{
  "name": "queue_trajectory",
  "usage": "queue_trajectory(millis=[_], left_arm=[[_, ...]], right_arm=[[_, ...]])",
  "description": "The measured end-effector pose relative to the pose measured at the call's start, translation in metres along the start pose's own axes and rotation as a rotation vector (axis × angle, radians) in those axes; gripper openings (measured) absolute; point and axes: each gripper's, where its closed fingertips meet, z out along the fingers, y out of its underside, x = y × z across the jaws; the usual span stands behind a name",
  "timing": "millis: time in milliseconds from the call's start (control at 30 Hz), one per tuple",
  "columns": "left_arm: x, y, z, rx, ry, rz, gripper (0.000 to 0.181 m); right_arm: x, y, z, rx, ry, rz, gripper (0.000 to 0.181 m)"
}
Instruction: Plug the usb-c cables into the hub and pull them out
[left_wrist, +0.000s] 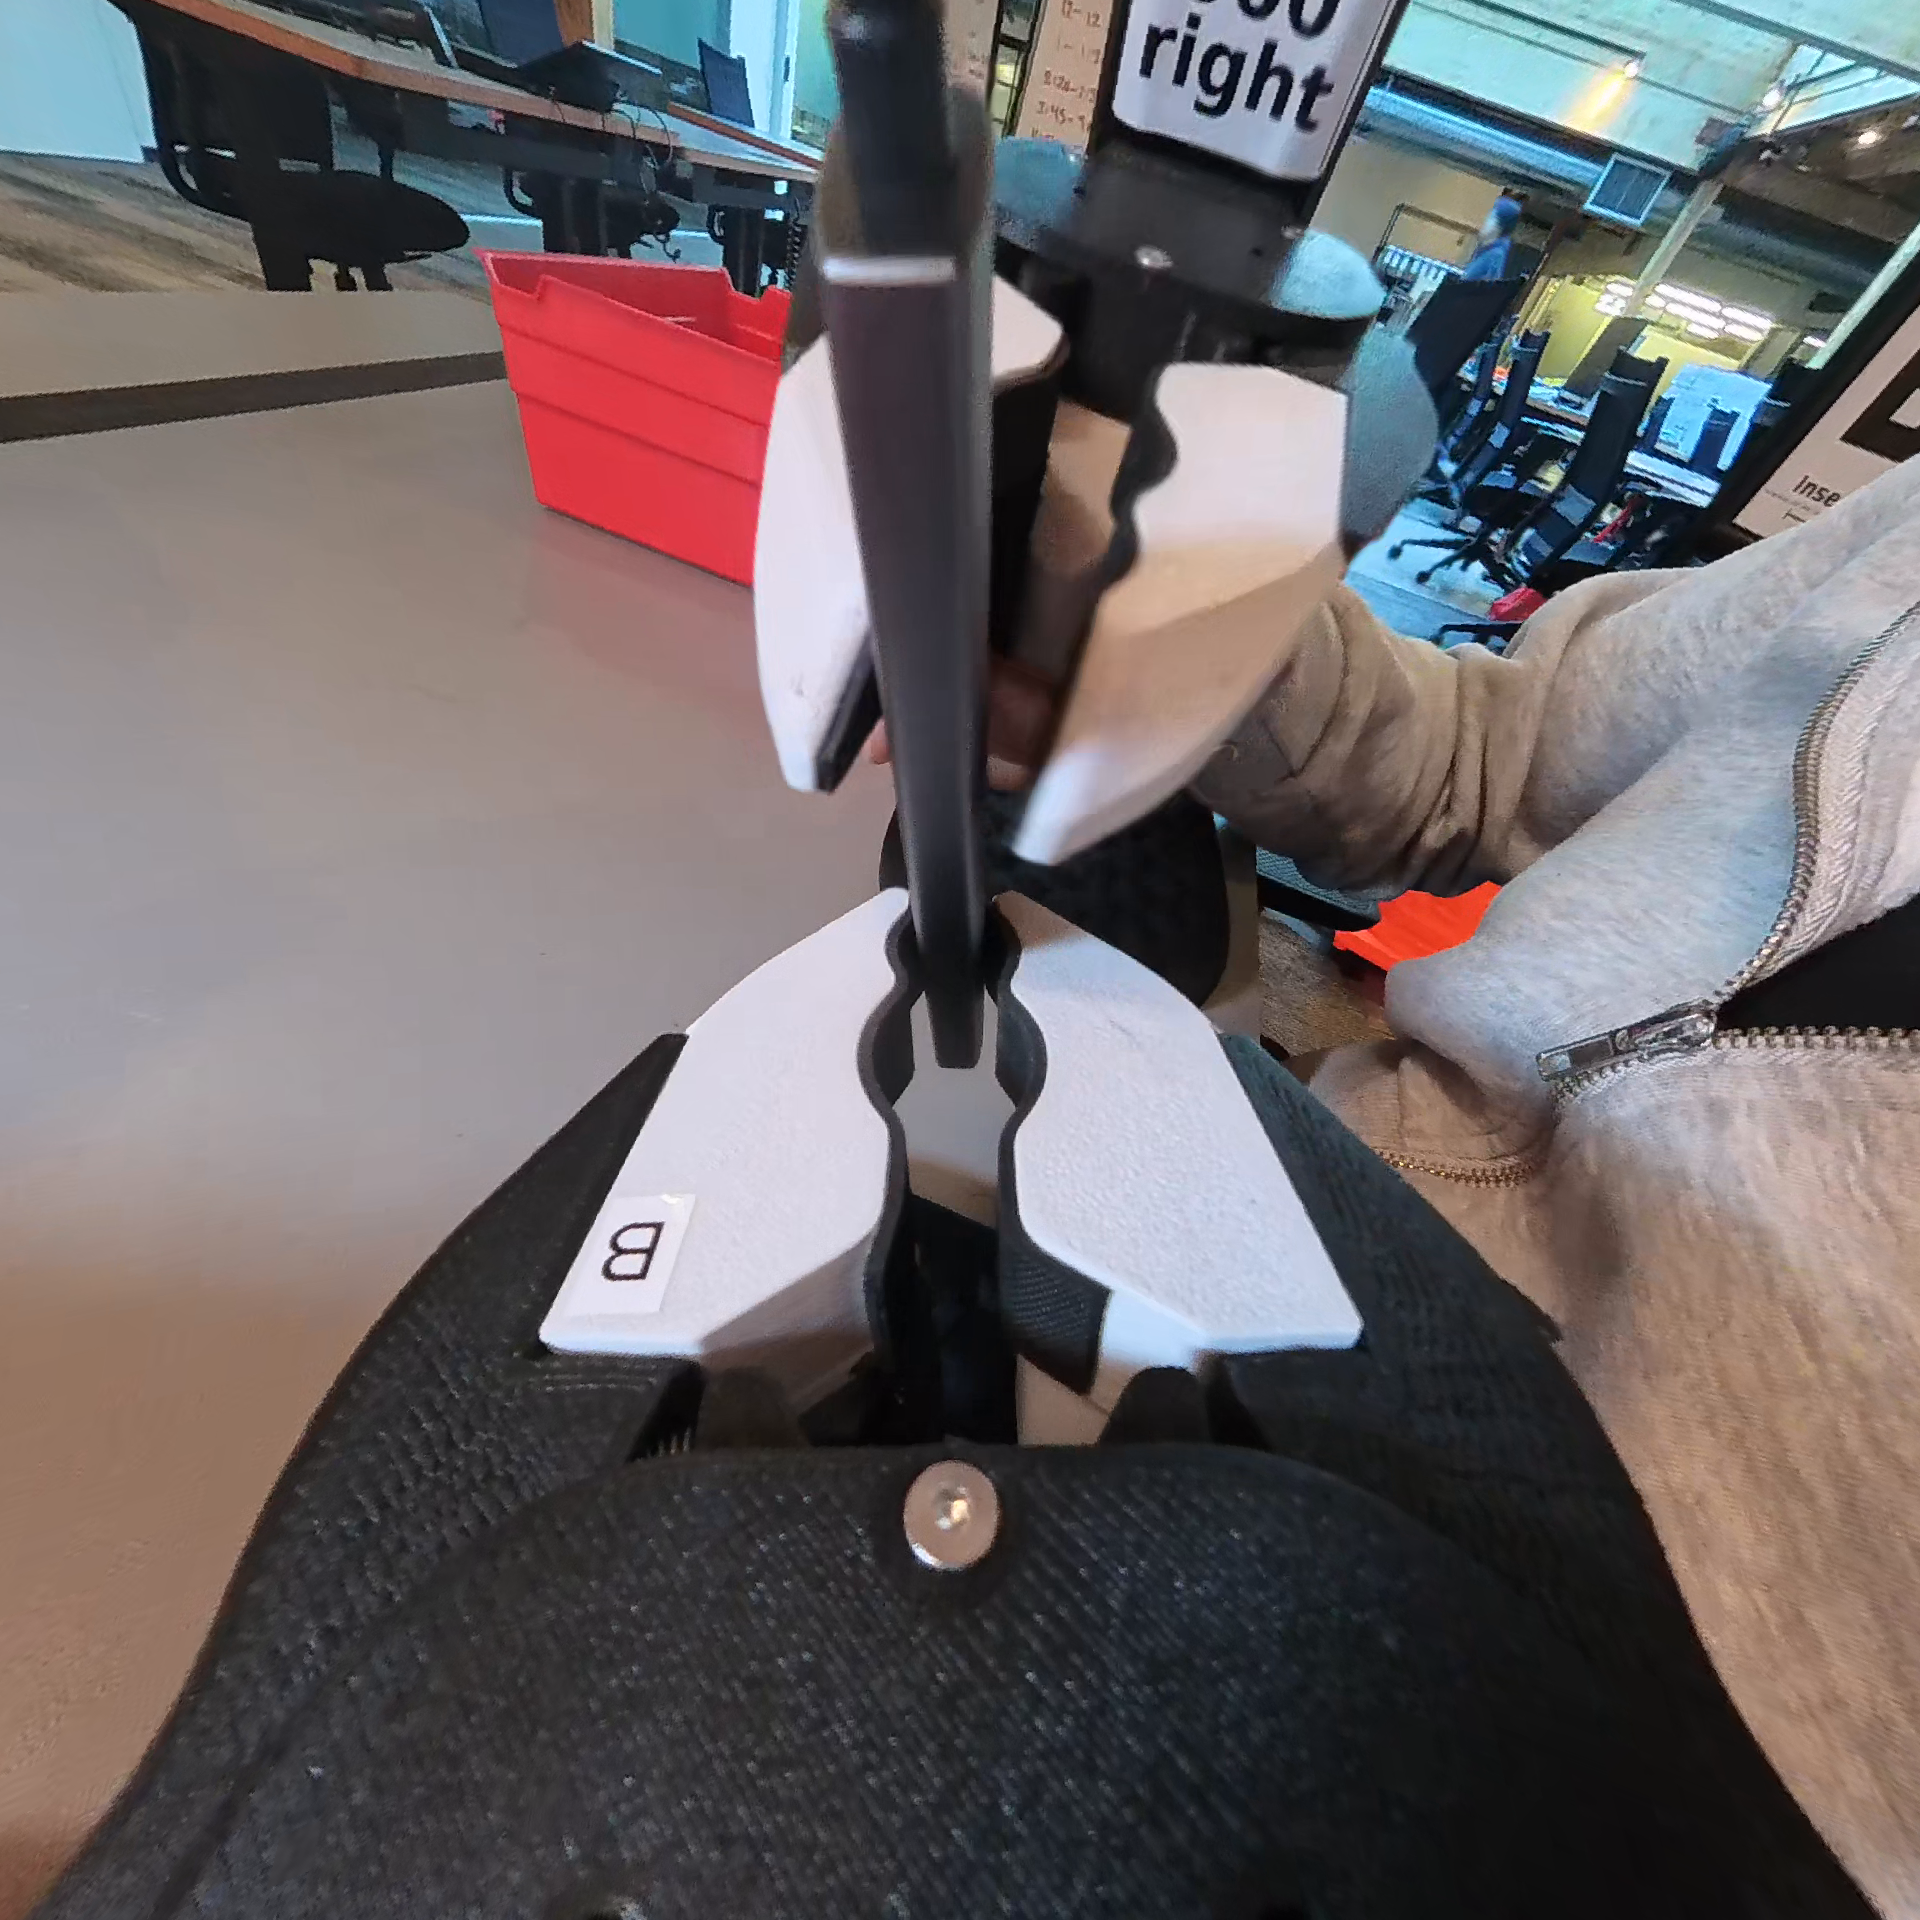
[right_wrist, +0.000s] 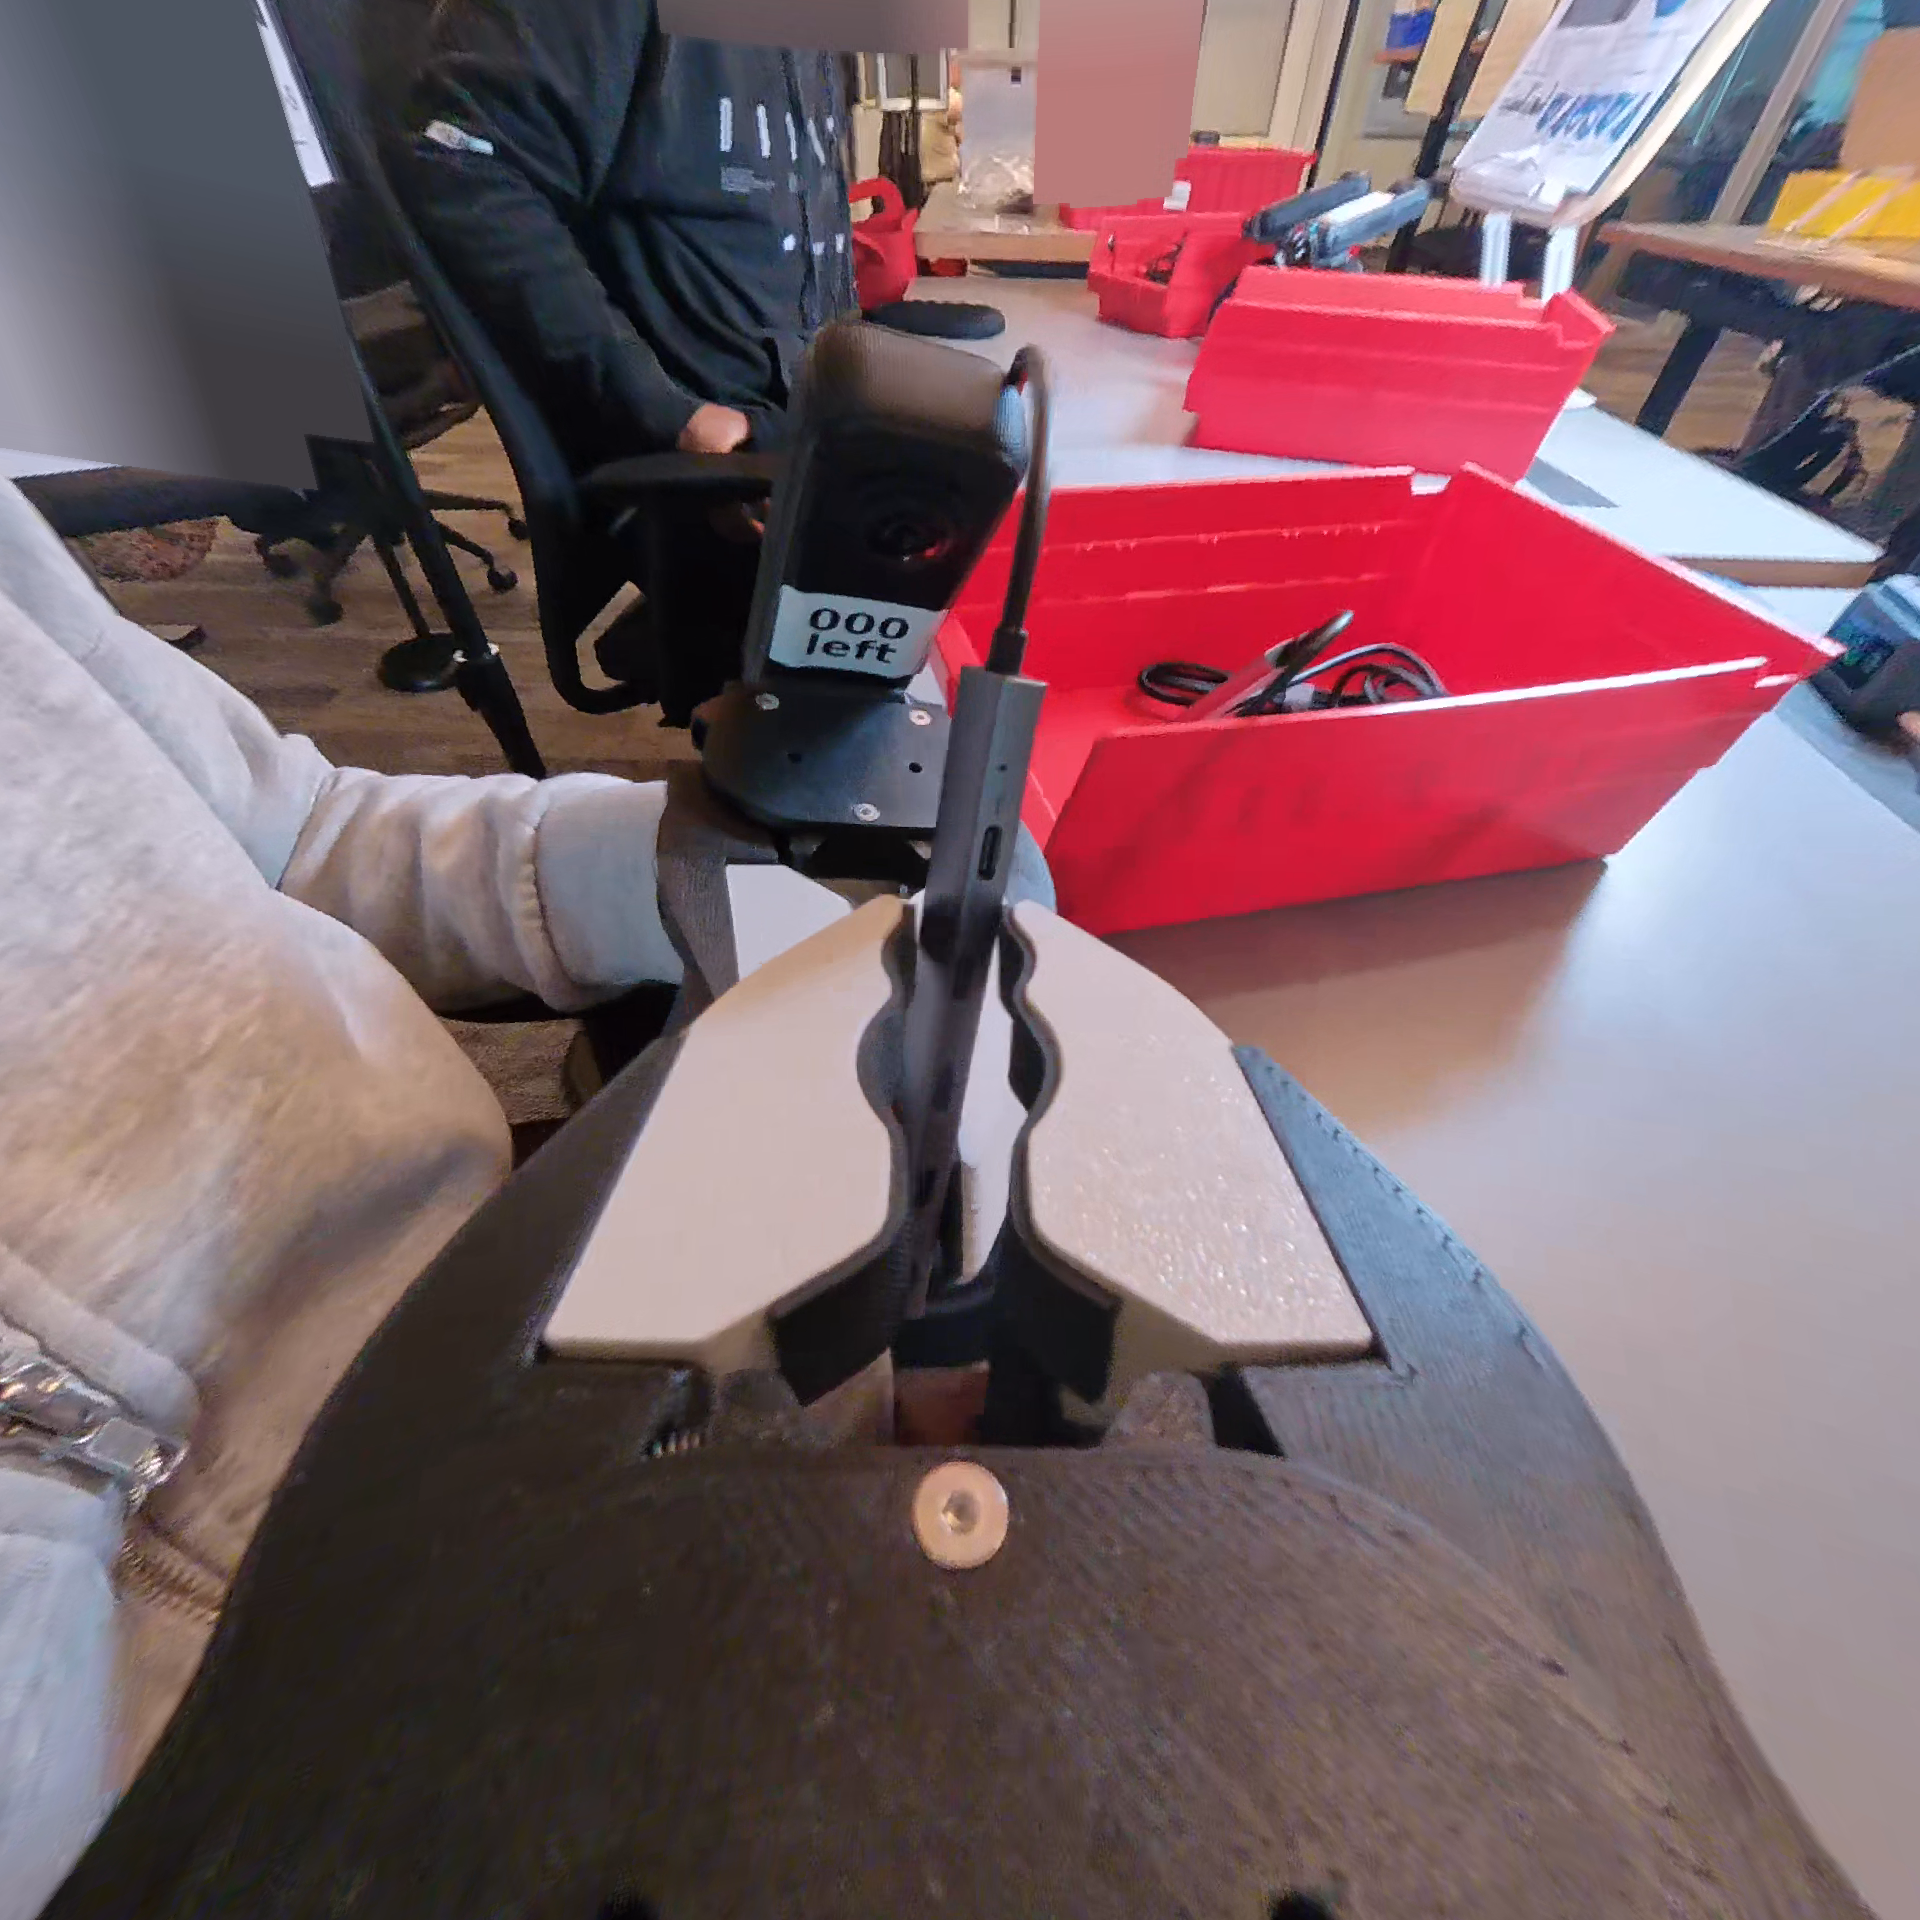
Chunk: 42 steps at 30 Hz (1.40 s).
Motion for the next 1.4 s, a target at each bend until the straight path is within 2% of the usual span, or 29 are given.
queue_trajectory(millis=[233,367,467,600,733,833,967,1133,1233,1400], left_arm=[[-0.001,-0.002,-0.001,0.014,-0.031,0.029,0.016],[-0.008,-0.011,-0.008,0.087,-0.05,-0.031,0.037],[-0.014,-0.017,-0.013,0.139,-0.062,-0.082,0.051],[-0.015,-0.02,-0.017,0.172,-0.063,-0.093,0.055],[-0.01,-0.025,-0.021,0.217,-0.05,-0.051,0.056],[-0.003,-0.034,-0.029,0.305,-0.043,0.01,0.056],[-0.001,-0.043,-0.04,0.407,-0.057,0.042,0.056],[-0.003,-0.042,-0.039,0.395,-0.061,0.033,0.056],[-0.003,-0.042,-0.038,0.389,-0.07,0.036,0.056],[-0.006,-0.042,-0.038,0.39,-0.068,0.016,0.056]], right_arm=[[-0.007,-0.007,-0.007,0.033,0.015,-0.062,0.009],[-0.002,-0.035,-0.034,0.167,0.074,-0.071,0.009],[0.008,-0.061,-0.066,0.259,0.169,-0.122,0.009],[0.023,-0.095,-0.121,0.316,0.34,-0.221,0.01],[0.039,-0.12,-0.181,0.287,0.546,-0.337,0.01],[0.05,-0.132,-0.227,0.222,0.713,-0.42,0.009],[0.067,-0.133,-0.28,0.045,0.876,-0.505,0.009],[0.103,-0.113,-0.345,-0.36,1.017,-0.581,0.009],[0.122,-0.093,-0.37,-0.607,0.981,-0.664,0.01],[0.152,-0.044,-0.404,-1.066,0.839,-0.674,0.009]])
